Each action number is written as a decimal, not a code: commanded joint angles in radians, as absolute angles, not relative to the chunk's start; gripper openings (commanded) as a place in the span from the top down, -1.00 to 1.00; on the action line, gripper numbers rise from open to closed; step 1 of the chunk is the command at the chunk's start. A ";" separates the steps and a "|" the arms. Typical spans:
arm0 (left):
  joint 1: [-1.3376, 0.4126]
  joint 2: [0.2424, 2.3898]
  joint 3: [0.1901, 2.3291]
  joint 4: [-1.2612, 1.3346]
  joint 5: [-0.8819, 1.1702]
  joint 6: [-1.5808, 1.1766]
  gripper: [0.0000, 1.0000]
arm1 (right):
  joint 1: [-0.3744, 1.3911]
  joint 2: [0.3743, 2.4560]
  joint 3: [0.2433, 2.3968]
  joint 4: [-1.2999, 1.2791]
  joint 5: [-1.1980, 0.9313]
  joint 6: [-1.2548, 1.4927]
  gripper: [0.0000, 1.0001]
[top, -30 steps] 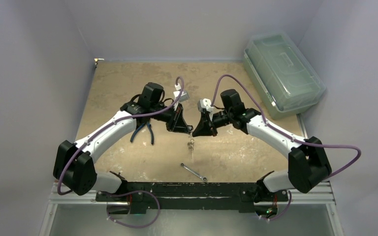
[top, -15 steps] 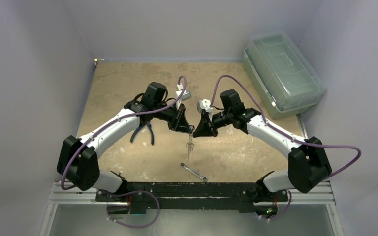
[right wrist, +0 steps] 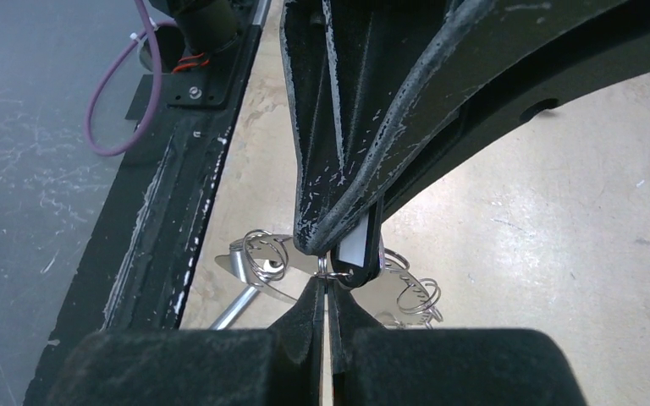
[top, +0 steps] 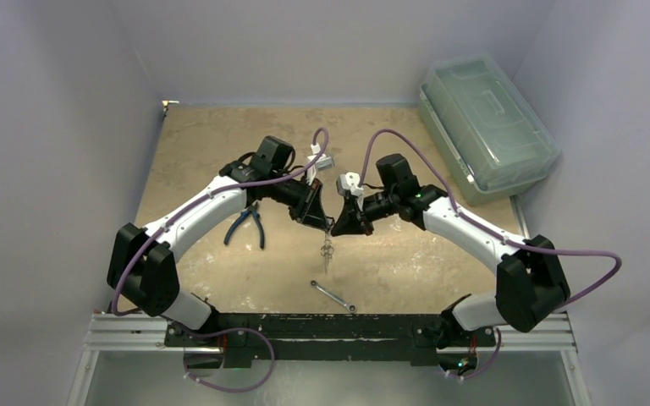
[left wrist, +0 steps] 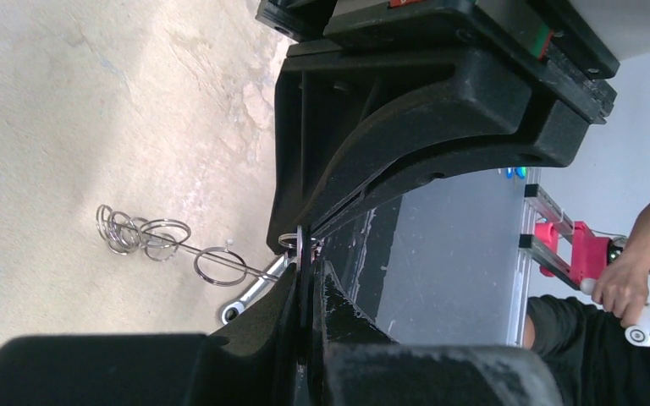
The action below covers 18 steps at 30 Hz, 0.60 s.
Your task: Remove the keys from the keyring
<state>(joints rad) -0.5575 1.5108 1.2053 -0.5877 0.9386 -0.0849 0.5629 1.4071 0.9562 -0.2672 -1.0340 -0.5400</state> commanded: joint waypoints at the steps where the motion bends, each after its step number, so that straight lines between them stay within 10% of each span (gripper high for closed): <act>1: -0.561 1.490 1.228 -0.672 0.962 -0.059 1.00 | 0.567 1.414 1.014 -0.300 -1.009 -0.604 1.00; 18: -0.560 1.431 1.183 -0.681 1.054 -0.140 1.00 | 0.659 1.416 1.090 -0.473 -0.955 -0.837 1.00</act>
